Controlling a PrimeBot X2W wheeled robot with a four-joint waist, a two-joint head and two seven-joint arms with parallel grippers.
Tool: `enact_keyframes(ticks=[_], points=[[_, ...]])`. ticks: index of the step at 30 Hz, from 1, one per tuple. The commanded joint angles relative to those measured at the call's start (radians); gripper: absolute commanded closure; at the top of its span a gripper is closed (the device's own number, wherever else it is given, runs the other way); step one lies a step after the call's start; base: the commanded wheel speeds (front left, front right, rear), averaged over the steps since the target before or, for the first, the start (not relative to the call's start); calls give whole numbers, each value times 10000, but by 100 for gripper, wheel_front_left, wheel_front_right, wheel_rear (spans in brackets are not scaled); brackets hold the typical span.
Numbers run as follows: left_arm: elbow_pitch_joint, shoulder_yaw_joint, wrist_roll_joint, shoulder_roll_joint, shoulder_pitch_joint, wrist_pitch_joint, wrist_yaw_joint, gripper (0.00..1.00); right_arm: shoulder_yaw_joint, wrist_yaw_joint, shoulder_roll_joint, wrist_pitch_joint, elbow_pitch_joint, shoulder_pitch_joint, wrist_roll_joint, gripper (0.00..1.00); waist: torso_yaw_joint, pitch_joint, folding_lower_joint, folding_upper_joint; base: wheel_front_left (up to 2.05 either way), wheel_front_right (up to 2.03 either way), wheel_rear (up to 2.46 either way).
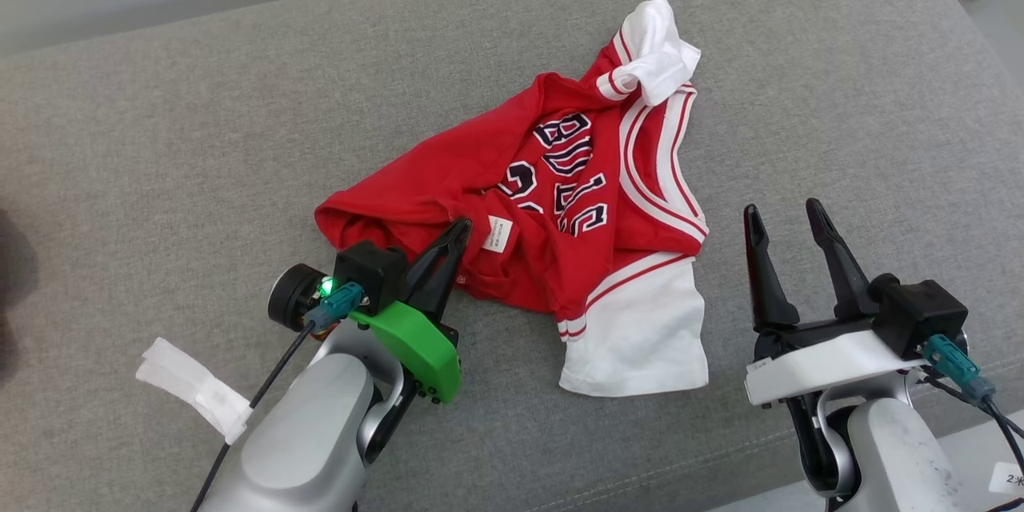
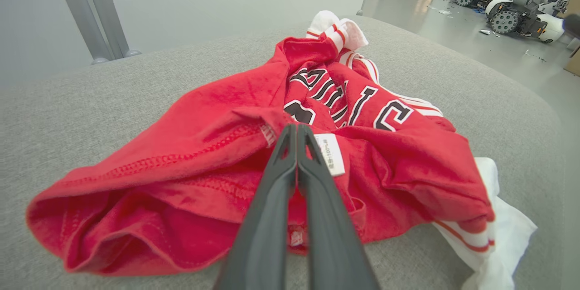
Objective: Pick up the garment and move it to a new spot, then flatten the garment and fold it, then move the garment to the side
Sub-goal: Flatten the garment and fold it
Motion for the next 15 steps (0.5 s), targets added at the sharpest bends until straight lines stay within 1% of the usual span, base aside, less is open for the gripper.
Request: enact_keyframes(ticks=[1, 11, 13, 14, 15], points=[[-6, 4, -13, 62, 86, -1, 0, 100, -26, -14, -4, -43, 13, 17, 43, 0, 48, -44, 0, 0, 0, 0, 0], [-227, 202, 169, 33, 247, -1, 0, 100, 10, -14, -5, -43, 139, 53, 146, 0, 181, -262, 0, 0, 0, 0, 0], [-402, 424, 267, 44, 338, -1, 0, 100, -6, -14, -5, -41, 176, 118, 158, 0, 205, -355, 0, 0, 0, 0, 0], [-521, 553, 327, 47, 444, -1, 0, 6, -15, -14, -5, -41, 183, 147, 176, 0, 222, -418, 0, 0, 0, 0, 0], [-600, 675, 363, 51, 550, -1, 0, 0, -34, -14, -5, -40, 178, 169, 201, 0, 246, -473, 0, 0, 0, 0, 0]])
